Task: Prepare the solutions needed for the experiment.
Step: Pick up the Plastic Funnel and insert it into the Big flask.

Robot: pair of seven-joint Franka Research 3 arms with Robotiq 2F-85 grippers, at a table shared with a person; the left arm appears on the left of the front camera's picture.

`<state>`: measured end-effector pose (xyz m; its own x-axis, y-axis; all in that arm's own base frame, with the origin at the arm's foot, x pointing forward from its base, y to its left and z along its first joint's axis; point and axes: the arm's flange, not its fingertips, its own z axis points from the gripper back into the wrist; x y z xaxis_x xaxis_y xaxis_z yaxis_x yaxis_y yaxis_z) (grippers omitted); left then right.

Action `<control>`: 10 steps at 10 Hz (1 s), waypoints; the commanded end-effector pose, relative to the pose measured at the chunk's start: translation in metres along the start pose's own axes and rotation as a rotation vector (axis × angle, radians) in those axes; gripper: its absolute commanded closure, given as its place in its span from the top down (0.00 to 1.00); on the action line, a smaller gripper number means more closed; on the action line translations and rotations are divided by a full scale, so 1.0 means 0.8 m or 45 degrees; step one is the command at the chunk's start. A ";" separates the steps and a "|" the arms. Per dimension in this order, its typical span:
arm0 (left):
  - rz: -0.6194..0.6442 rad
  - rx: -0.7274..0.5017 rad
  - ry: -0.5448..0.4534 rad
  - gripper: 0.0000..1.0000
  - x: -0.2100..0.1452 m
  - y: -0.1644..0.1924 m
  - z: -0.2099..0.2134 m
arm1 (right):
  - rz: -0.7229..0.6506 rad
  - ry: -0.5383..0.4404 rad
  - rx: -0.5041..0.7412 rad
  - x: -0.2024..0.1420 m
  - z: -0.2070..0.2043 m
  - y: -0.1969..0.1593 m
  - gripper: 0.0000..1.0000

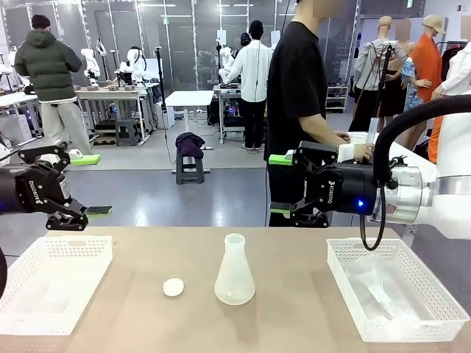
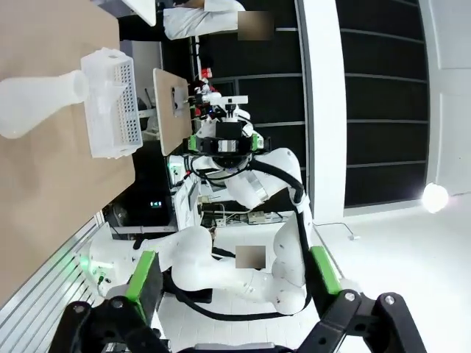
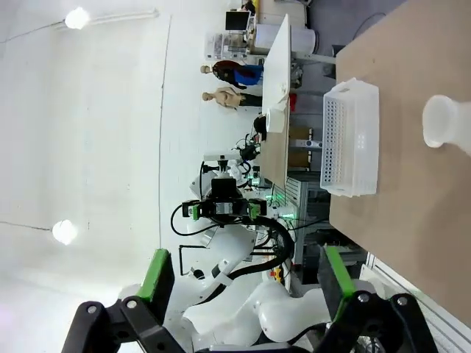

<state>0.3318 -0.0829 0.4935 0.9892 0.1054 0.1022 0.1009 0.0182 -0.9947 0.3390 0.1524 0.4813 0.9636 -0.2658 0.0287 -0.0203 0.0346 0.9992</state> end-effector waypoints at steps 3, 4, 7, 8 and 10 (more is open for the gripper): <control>-0.003 0.010 -0.006 1.00 0.000 0.000 0.003 | -0.020 0.008 -0.006 0.000 -0.001 -0.002 1.00; -0.003 0.010 -0.006 1.00 0.000 0.000 0.003 | -0.020 0.008 -0.006 0.000 -0.001 -0.002 1.00; -0.003 0.010 -0.006 1.00 0.000 0.000 0.003 | -0.020 0.008 -0.006 0.000 -0.001 -0.002 1.00; -0.003 0.010 -0.006 1.00 0.000 0.000 0.003 | -0.020 0.008 -0.006 0.000 -0.001 -0.002 1.00; -0.003 0.010 -0.006 1.00 0.000 0.000 0.003 | -0.020 0.008 -0.006 0.000 -0.001 -0.002 1.00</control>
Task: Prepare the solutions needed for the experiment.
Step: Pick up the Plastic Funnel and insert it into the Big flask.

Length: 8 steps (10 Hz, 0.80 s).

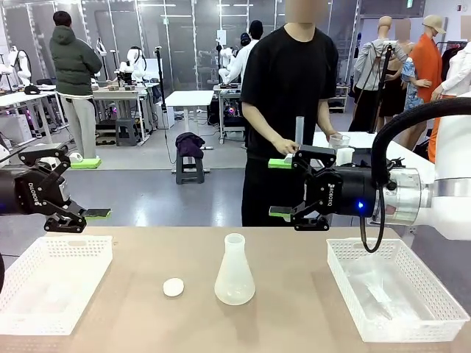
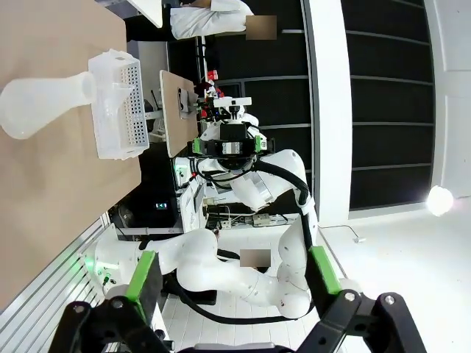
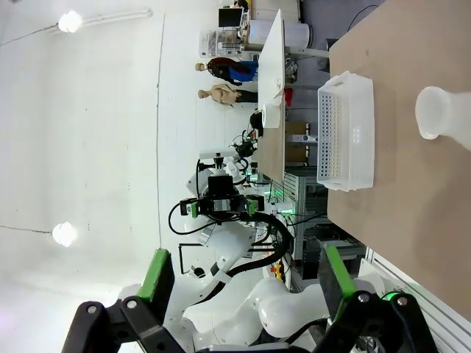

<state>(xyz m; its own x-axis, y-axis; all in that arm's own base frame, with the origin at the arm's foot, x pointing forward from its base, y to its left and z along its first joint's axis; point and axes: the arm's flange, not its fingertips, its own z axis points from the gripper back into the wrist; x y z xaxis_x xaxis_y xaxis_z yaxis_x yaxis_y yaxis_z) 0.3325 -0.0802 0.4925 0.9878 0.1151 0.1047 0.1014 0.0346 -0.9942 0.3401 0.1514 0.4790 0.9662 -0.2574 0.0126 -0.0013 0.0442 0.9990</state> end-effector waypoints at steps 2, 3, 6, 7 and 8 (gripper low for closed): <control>0.000 -0.010 0.007 1.00 -0.001 -0.001 -0.001 | 0.188 -0.035 -0.203 0.015 0.016 -0.002 1.00; 0.000 -0.010 0.007 1.00 -0.001 -0.001 -0.001 | 0.386 0.036 -0.369 0.036 0.045 0.001 1.00; 0.000 -0.010 0.007 1.00 -0.001 -0.001 -0.001 | 0.671 0.131 -0.794 0.101 0.099 0.020 1.00; 0.000 -0.010 0.007 1.00 -0.001 -0.001 -0.001 | 0.758 0.141 -0.900 0.121 0.104 0.025 1.00; 0.000 -0.010 0.007 1.00 -0.001 -0.001 -0.001 | 0.808 0.130 -1.005 0.140 0.109 0.029 1.00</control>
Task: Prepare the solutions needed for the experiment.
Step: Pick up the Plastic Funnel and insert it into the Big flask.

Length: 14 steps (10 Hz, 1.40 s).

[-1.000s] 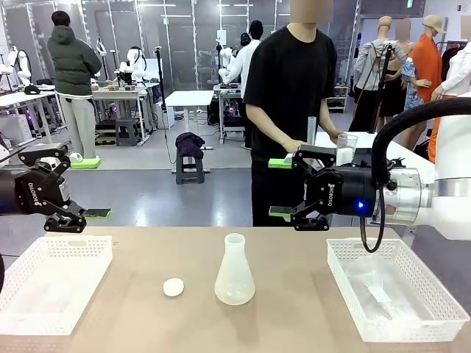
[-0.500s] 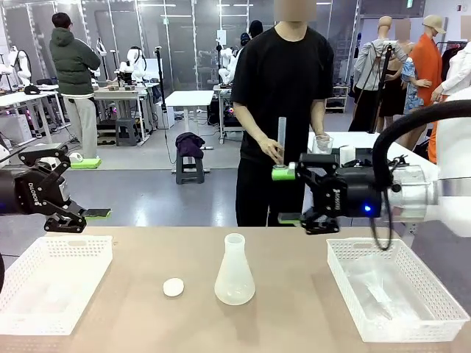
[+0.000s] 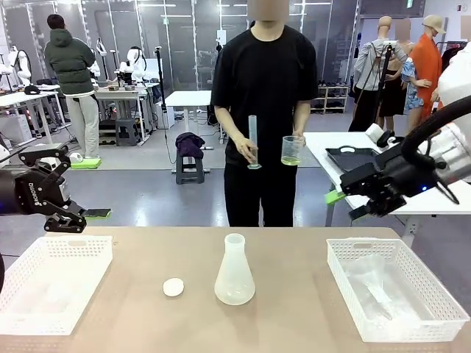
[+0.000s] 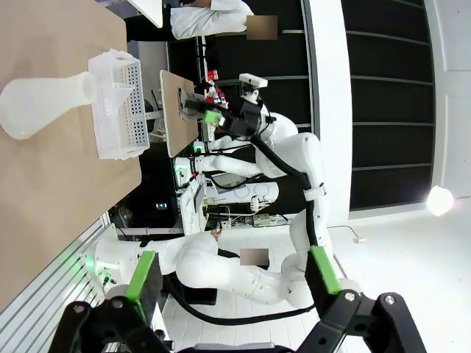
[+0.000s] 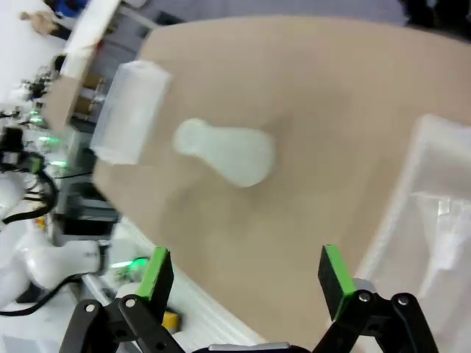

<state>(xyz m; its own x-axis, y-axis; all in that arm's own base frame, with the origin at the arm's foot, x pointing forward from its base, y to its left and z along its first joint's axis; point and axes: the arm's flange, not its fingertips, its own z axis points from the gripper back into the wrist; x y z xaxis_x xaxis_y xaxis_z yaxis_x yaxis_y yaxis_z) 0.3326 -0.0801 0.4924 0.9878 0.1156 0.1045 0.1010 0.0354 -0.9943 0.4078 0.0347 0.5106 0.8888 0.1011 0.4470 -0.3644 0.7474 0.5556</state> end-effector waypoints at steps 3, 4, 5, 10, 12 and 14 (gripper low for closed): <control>0.000 -0.011 0.007 1.00 -0.001 -0.001 -0.001 | 0.000 0.000 0.000 0.000 0.000 0.000 1.00; 0.000 -0.011 0.007 1.00 -0.001 -0.001 -0.001 | 0.000 0.000 0.000 0.000 0.000 0.000 1.00; 0.000 -0.011 0.007 1.00 -0.001 -0.001 -0.001 | 0.000 0.000 0.000 0.000 0.000 0.000 1.00; 0.000 -0.011 0.007 1.00 -0.001 -0.001 -0.001 | 0.375 0.110 -0.364 0.041 0.011 -0.041 1.00; 0.000 -0.011 0.007 1.00 -0.001 -0.001 -0.001 | 0.643 0.365 -0.547 0.080 0.022 -0.076 1.00; 0.000 -0.011 0.007 1.00 -0.001 -0.001 -0.001 | 0.921 0.598 -0.530 0.102 0.024 -0.091 1.00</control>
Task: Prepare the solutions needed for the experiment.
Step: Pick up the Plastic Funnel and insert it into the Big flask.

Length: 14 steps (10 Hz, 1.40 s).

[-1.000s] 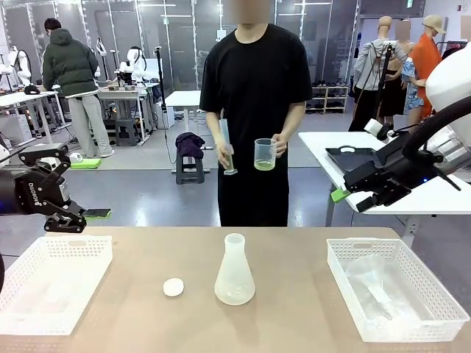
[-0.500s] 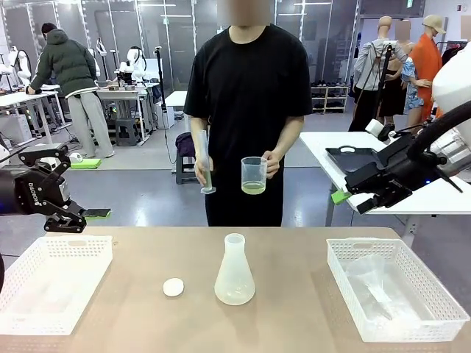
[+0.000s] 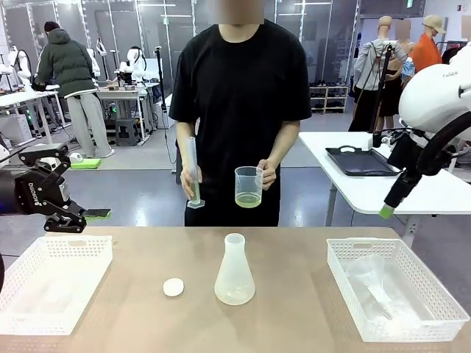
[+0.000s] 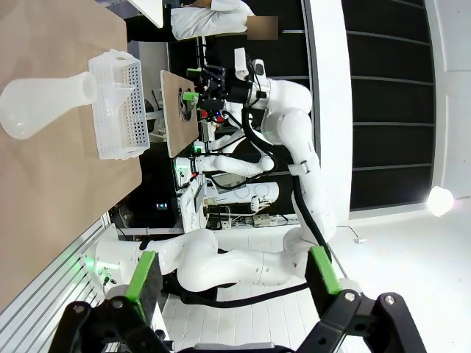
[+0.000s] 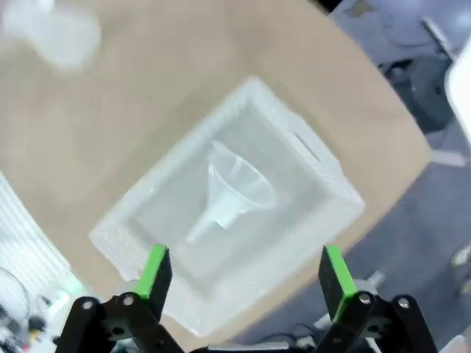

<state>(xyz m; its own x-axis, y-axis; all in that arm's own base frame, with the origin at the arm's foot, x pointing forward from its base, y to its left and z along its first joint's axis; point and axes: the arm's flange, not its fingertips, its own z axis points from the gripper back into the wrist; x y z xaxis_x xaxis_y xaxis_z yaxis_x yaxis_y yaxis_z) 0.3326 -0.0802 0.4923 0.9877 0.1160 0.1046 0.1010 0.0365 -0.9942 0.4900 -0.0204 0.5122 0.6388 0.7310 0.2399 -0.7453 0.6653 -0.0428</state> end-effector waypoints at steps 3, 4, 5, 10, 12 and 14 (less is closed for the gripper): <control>0.000 -0.013 0.008 1.00 -0.001 -0.001 -0.001 | 0.404 0.097 0.009 0.031 -0.006 -0.019 1.00; 0.000 -0.013 0.008 1.00 -0.001 -0.001 -0.001 | 0.396 0.105 0.005 0.035 -0.012 -0.016 1.00; 0.000 -0.013 0.008 1.00 -0.001 -0.001 -0.001 | 0.319 0.092 -0.003 0.027 -0.007 -0.019 1.00; 0.000 -0.013 0.008 1.00 -0.001 -0.001 -0.001 | 0.344 0.095 -0.001 0.027 -0.008 -0.022 1.00; 0.000 -0.013 0.008 1.00 -0.001 -0.001 -0.001 | 0.694 0.108 0.030 0.037 -0.020 -0.028 1.00; 0.000 -0.013 0.008 1.00 -0.001 -0.001 -0.001 | 0.938 0.130 0.084 0.039 -0.029 -0.022 1.00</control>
<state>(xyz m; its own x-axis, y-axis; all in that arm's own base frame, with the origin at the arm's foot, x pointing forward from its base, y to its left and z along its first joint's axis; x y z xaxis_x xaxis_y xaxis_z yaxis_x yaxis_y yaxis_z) 0.3326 -0.0801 0.4922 0.9877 0.1161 0.1045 0.1009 0.0367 -0.9942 0.5229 -0.0013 0.4984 0.0886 0.9914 0.0960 -0.9889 0.0991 -0.1110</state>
